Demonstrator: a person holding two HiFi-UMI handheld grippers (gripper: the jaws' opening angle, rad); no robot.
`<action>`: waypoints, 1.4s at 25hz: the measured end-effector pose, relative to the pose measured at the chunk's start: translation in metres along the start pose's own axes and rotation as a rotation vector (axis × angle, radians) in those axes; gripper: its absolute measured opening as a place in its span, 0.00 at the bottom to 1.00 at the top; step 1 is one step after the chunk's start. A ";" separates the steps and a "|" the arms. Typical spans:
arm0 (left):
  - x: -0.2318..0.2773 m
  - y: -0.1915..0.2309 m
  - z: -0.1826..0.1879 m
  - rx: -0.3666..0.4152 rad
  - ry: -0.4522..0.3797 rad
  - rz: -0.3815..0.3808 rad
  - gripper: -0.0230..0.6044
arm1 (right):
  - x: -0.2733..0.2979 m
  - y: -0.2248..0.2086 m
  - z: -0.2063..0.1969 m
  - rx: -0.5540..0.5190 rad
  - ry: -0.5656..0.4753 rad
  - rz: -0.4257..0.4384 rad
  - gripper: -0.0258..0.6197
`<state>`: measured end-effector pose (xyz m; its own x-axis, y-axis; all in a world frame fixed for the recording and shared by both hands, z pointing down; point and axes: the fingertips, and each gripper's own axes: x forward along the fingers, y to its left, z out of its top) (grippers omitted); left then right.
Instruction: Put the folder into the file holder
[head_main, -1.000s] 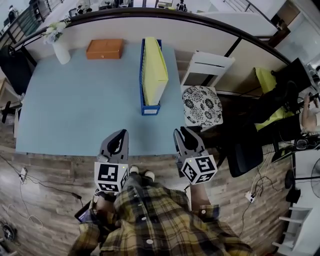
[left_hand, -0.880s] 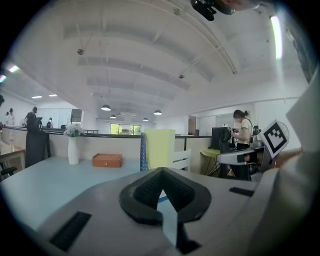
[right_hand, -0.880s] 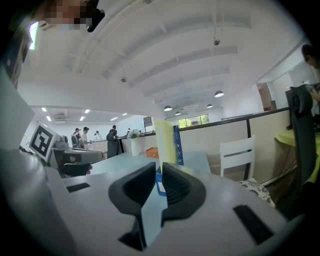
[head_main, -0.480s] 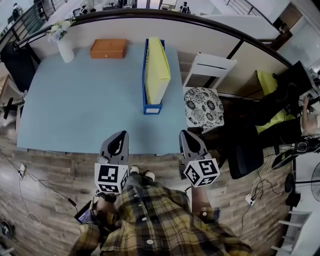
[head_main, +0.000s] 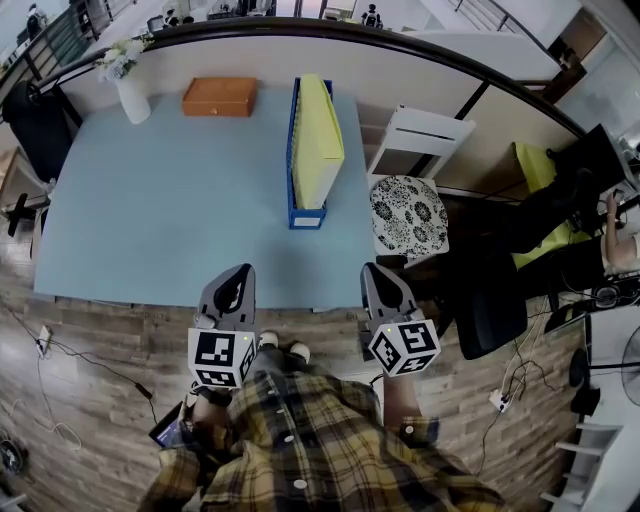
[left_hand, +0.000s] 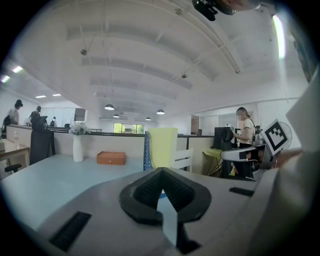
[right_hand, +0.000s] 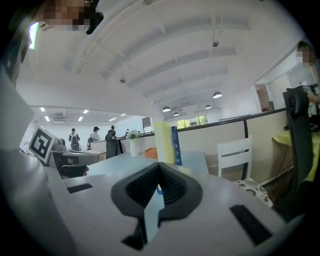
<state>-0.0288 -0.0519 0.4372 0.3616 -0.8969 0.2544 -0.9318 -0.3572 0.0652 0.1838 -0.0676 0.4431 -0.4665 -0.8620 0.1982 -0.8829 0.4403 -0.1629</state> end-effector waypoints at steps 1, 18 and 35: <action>0.000 0.000 0.000 0.000 0.000 0.000 0.02 | 0.001 0.000 0.000 0.000 0.000 0.000 0.04; 0.010 0.007 0.000 0.000 0.003 -0.017 0.02 | 0.010 0.000 0.004 -0.021 0.000 -0.015 0.04; 0.020 0.012 0.000 -0.005 0.009 -0.043 0.02 | 0.019 0.004 0.005 -0.047 0.010 -0.022 0.04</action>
<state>-0.0328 -0.0743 0.4434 0.4013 -0.8784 0.2595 -0.9154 -0.3943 0.0809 0.1722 -0.0837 0.4411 -0.4470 -0.8692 0.2112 -0.8945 0.4325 -0.1133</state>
